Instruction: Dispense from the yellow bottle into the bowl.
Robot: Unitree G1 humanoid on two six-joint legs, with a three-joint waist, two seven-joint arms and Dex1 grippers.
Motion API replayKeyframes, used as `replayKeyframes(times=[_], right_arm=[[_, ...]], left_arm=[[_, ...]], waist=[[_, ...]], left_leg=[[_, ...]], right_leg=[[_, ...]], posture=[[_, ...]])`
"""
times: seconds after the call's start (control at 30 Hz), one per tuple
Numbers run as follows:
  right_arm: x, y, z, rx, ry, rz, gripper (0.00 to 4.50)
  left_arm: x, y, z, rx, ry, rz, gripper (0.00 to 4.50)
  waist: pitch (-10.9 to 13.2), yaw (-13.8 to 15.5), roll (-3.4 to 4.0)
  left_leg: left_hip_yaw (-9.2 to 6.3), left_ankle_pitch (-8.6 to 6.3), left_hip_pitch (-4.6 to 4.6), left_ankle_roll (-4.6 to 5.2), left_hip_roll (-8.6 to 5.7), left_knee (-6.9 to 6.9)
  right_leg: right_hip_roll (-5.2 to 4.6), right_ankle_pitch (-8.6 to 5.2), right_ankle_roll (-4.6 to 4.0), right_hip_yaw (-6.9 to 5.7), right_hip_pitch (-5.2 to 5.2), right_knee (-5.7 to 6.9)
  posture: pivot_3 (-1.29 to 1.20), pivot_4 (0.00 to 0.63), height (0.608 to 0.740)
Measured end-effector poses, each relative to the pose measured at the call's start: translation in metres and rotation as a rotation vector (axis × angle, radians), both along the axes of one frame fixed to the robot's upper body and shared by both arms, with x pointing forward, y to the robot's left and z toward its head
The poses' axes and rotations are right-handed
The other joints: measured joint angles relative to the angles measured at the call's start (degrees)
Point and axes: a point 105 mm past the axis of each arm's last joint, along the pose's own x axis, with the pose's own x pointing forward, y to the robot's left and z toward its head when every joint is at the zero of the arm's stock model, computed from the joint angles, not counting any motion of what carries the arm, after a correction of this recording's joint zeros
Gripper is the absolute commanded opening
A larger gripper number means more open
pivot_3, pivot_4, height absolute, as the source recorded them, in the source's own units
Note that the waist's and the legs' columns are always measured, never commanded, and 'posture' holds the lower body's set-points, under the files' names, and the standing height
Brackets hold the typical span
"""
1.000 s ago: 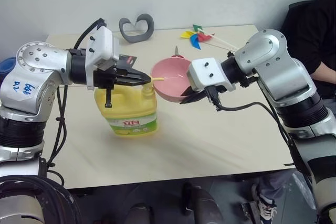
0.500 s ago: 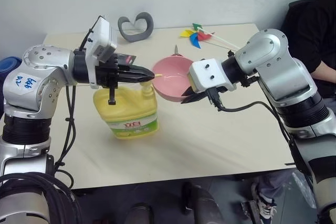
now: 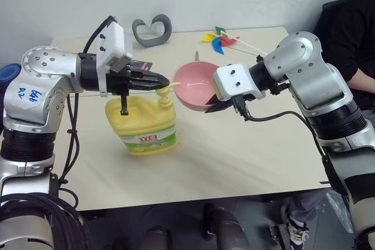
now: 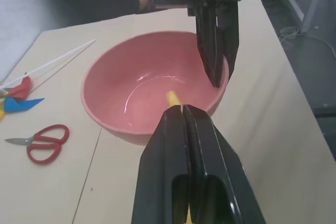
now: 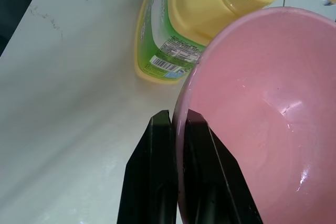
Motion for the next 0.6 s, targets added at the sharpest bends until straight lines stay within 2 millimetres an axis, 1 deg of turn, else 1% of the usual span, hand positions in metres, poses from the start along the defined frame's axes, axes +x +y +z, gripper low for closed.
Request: replayKeyframes(times=[0.27,0.47,0.6], right_arm=[[0.0027,0.0039,0.0087,0.003,-0.022,0.010,0.00],[0.0018,0.0083,0.0088,0.006,-0.020,0.028,0.00],[0.0014,0.0083,0.0088,0.005,-0.018,0.030,0.00]], left_arm=[[-0.0032,0.0025,-0.0045,0.036,-0.022,-0.009,0.05],[-0.0006,0.0034,-0.0066,0.094,-0.093,-0.009,0.05],[0.0028,0.0033,-0.0070,0.133,-0.147,-0.007,0.05]], waist=[[-0.01,-0.01,0.00],[-0.04,0.12,-0.02],[-0.07,0.06,-0.01]], left_leg=[[0.03,0.00,0.05,0.00,0.00,0.00],[0.03,-0.01,0.05,0.02,0.00,0.00],[0.03,-0.01,0.22,0.02,0.01,-0.01]], right_leg=[[0.00,0.00,0.00,0.05,0.12,0.02],[0.00,0.00,0.00,0.04,0.25,0.01],[0.00,0.00,0.00,0.04,0.44,0.01]], posture=[[0.00,0.150,0.740],[0.00,0.150,0.740],[0.00,0.150,0.740]])
